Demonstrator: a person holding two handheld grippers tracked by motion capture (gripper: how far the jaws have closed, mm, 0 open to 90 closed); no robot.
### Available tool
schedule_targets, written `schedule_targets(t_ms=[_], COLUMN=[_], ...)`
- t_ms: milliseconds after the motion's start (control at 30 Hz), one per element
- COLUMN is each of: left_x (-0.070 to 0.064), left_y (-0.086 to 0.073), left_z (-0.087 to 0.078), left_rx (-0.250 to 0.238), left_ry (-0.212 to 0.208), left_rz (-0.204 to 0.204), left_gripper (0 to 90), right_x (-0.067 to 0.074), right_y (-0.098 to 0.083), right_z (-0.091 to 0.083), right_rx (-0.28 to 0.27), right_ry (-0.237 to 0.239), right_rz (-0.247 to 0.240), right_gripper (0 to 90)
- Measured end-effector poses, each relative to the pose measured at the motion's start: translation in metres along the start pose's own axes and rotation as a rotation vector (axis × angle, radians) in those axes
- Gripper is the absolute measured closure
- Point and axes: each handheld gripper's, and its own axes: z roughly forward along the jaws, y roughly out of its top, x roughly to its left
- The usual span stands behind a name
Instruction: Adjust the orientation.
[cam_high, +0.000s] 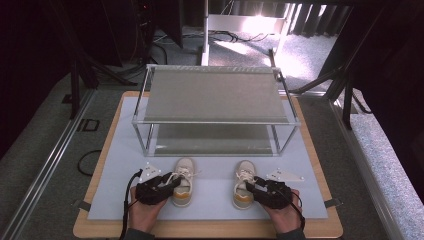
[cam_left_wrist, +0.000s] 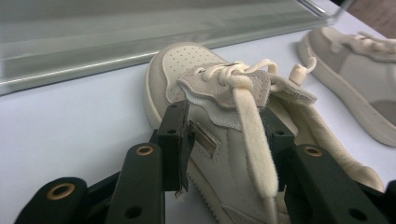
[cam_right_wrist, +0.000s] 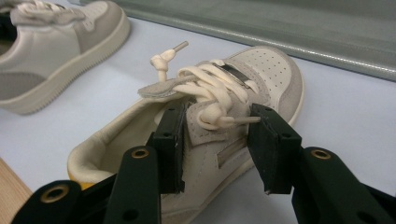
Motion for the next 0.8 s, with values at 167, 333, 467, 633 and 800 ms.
schedule_targets(t_ms=[167,333,467,633,800], left_x=[-0.009,-0.014,-0.017,-0.023,-0.034], left_y=[0.003,0.004,0.003,0.005,0.007], left_z=[0.008,0.013,0.017,0.024,0.032], left_rx=[0.001,-0.007,-0.011,-0.013,-0.006], left_ry=[-0.018,-0.026,-0.025,-0.049,-0.073], left_rz=[-0.007,-0.018,-0.039,-0.037,-0.025], left_gripper=[60.1,58.2,56.4,54.7,53.8], right_x=[0.003,0.009,0.012,0.018,0.021], right_y=[0.001,0.007,0.016,0.022,0.023], right_z=[0.004,0.014,0.026,0.036,0.039], right_rx=[-0.006,-0.002,0.008,0.014,0.021], right_ry=[0.029,0.062,0.097,0.127,0.164], right_rz=[-0.016,-0.042,-0.083,-0.106,-0.123], right_gripper=[57.7,57.7,57.8,57.7,57.7])
